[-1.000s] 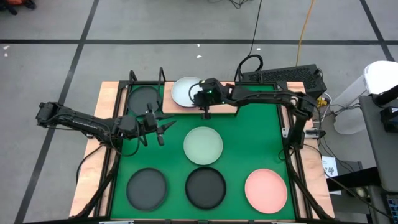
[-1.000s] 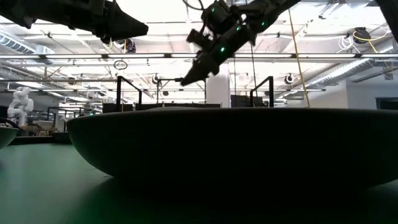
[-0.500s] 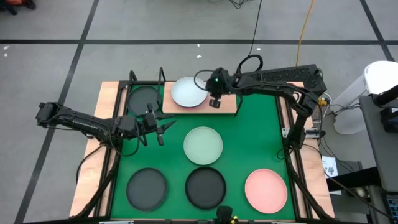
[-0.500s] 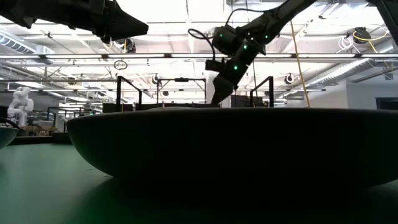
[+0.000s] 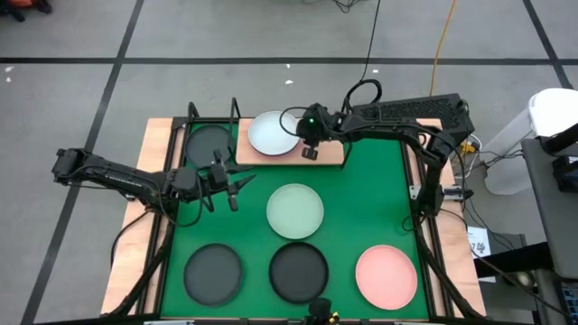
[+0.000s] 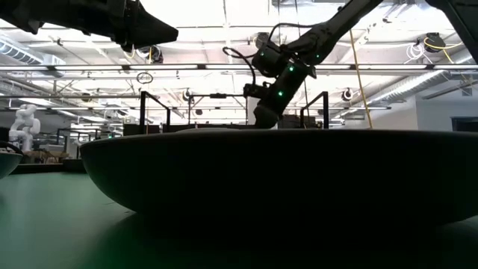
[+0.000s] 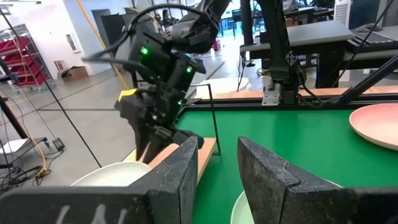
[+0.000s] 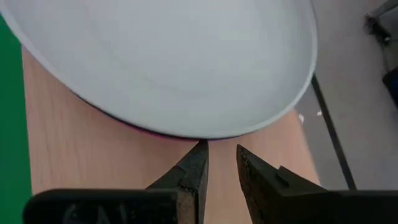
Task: Place and stack plates onto a shelf
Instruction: Stack the white plate on top of the dark blue plate on the shelf
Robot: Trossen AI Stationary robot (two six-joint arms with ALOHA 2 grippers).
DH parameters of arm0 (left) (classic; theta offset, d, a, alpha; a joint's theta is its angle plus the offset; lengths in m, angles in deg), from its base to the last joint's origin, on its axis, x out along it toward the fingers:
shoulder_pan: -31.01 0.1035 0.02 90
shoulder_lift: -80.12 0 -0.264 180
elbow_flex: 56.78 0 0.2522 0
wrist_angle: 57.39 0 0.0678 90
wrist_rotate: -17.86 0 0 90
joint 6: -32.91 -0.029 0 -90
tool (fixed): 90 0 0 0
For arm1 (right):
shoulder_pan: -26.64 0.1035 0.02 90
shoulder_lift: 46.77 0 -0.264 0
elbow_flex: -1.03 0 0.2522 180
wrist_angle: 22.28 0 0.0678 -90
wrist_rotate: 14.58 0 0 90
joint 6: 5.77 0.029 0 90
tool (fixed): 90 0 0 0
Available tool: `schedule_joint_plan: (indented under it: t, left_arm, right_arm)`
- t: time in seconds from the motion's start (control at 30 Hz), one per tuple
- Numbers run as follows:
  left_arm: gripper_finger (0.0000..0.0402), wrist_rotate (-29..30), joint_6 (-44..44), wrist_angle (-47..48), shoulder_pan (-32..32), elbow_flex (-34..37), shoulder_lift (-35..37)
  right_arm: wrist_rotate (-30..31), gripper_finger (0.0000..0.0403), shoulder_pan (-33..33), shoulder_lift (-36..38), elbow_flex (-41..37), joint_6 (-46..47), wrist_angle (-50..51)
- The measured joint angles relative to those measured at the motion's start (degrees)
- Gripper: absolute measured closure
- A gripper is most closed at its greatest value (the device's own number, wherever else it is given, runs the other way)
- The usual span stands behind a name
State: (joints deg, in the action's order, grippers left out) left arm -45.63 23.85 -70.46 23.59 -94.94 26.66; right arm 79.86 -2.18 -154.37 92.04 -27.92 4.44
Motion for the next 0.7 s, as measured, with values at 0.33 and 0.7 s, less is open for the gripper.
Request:
schedule_joint_plan:
  t: [0.33,0.7]
  left_arm:
    - [0.0282,0.0,-0.2,0.0,0.0,0.0,0.0]
    - [0.0282,0.0,-0.2,0.0,0.0,0.0,0.0]
  right_arm:
    - [-1.8,0.0337,0.4,0.1,0.0,0.0,-2.5]
    - [-2.8,0.0337,0.8,0.1,0.0,0.0,-1.3]
